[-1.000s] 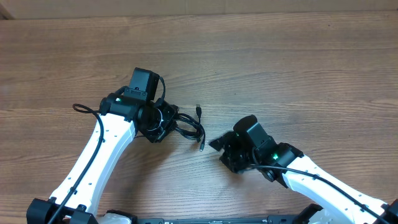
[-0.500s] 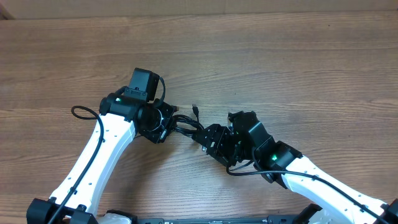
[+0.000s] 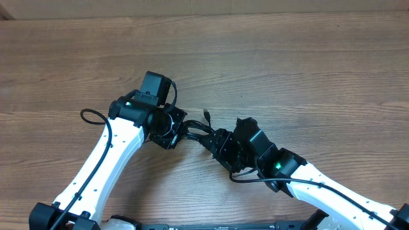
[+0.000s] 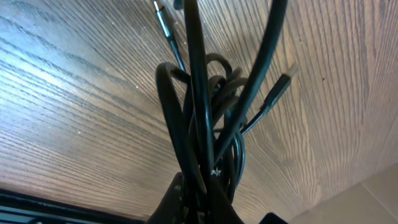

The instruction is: Untangle cables

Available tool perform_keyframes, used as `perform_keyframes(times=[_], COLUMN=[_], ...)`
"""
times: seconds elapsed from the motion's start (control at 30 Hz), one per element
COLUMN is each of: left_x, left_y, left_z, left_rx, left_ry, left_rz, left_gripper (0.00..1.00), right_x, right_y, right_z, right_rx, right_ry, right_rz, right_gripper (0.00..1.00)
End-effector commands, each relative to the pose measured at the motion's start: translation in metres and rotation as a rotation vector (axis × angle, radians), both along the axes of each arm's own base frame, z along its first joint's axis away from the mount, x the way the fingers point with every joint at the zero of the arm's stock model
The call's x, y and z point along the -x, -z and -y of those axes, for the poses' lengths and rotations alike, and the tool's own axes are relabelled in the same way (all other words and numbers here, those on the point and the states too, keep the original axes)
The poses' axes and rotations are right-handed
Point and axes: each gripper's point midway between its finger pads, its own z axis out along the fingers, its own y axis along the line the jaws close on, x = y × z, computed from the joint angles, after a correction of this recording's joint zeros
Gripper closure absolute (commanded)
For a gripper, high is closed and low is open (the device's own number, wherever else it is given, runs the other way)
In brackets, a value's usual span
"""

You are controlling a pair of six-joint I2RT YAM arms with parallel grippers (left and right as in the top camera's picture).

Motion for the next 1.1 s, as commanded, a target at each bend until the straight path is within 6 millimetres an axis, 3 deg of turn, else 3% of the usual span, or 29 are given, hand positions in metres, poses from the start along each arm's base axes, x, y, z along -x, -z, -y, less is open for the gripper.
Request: perform_keyframes(times=[0.0, 0.4, 0.6, 0.87, 1.07], left_x=[0.008, 0.017, 0.017, 0.018, 0.021], left_y=[-0.008, -0.017, -0.018, -0.017, -0.018], left_z=[0.016, 0.032, 0.032, 0.034, 0.040], left_rx=[0.091, 0.198, 0.201, 0.199, 0.199], left_ry=[0.020, 0.062, 0.069, 0.076, 0.098], left_rz=[-0.038, -0.072, -0.069, -0.067, -0.062], left_gripper=[0.96, 0.96, 0.96, 0.96, 0.96], right_x=[-0.014, -0.017, -0.021, -0.030, -0.032], right_y=[0.007, 0.031, 0.024, -0.005, -0.008], right_z=[0.007, 0.004, -0.001, -0.022, -0.023], right_rx=[0.023, 0.051, 0.018, -0.114, -0.118], right_ry=[0.121, 0.139, 0.135, 0.089, 0.095], right_rz=[-0.028, -0.080, -0.055, 0.020, 0.033], right_gripper=[0.29, 0.25, 0.24, 0.18, 0.18])
